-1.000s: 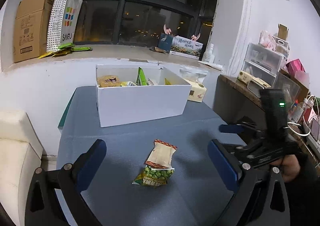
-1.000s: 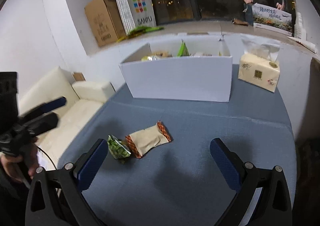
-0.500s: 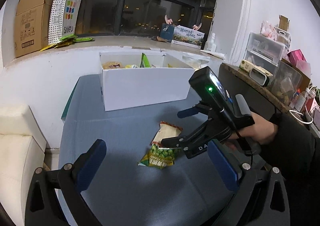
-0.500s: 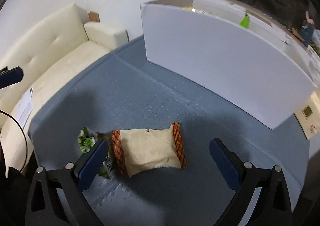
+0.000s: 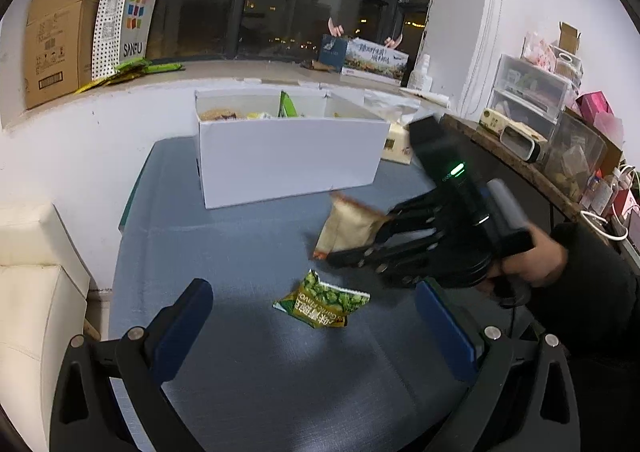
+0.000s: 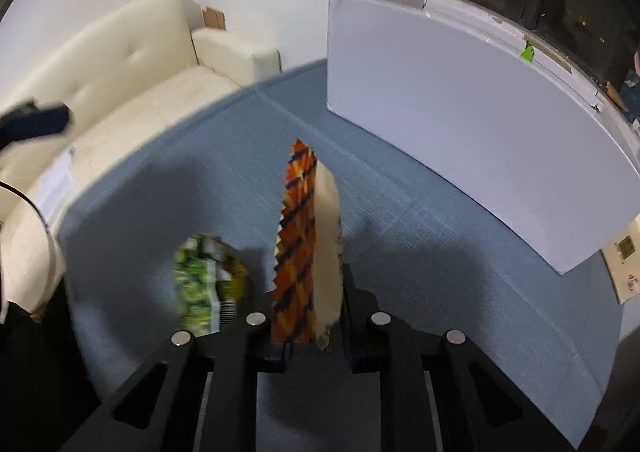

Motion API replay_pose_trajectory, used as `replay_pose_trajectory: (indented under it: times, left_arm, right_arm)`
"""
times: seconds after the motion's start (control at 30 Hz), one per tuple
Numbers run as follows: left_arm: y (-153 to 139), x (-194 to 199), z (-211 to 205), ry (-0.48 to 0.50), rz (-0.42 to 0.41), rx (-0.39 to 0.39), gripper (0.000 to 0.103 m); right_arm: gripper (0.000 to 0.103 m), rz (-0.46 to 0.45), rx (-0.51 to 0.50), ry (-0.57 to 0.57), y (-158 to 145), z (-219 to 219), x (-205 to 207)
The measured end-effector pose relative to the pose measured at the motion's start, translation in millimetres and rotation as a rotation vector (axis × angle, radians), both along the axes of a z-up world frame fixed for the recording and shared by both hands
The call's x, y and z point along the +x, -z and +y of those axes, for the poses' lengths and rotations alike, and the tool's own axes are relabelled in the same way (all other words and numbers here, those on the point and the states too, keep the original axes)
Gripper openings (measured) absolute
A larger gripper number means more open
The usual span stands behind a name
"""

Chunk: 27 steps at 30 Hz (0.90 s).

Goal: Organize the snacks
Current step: 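Grasp the brown striped snack bag with the right gripper, then grasp the green pea packet with left gripper while right holds the brown bag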

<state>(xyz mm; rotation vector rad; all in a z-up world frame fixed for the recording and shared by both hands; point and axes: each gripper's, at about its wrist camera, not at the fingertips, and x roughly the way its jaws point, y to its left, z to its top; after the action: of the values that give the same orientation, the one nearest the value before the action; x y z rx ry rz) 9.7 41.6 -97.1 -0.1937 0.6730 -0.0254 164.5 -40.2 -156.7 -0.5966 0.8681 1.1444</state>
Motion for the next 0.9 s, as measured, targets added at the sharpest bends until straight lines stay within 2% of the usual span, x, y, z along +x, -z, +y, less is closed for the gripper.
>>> replay_pose_trajectory:
  times: [0.2, 0.4, 0.63, 0.77, 0.83, 0.9]
  left_arm:
    - [22.6, 17.3, -8.0, 0.052, 0.071, 0.016, 0.103]
    - [55.1, 46.6, -17.4, 0.118, 0.162, 0.066, 0.103]
    - [71.4, 71.0, -18.0, 0.14, 0.199, 0.065, 0.102]
    - [71.8, 77.2, -18.0, 0.169, 0.204, 0.045, 0.071]
    - [64.4, 74.2, -20.8, 0.167, 0.178, 0.055, 0.062]
    - [61.2, 71.0, -18.4, 0.161, 0.154, 0.044, 0.062]
  right_arm:
    - [0.019, 0.026, 0.118, 0.056, -30.0, -34.2, -3.4]
    - [0.019, -0.004, 0.191, 0.125, -59.5, -74.4, -16.9]
    - [0.019, 0.011, 0.254, 0.195, -72.0, -111.4, -29.1]
    - [0.019, 0.035, 0.268, 0.213, -67.3, -118.7, -30.1]
    - [0.019, 0.047, 0.267, 0.211, -65.5, -118.7, -28.8]
    - [0.019, 0.044, 0.256, 0.217, -62.6, -117.8, -29.0]
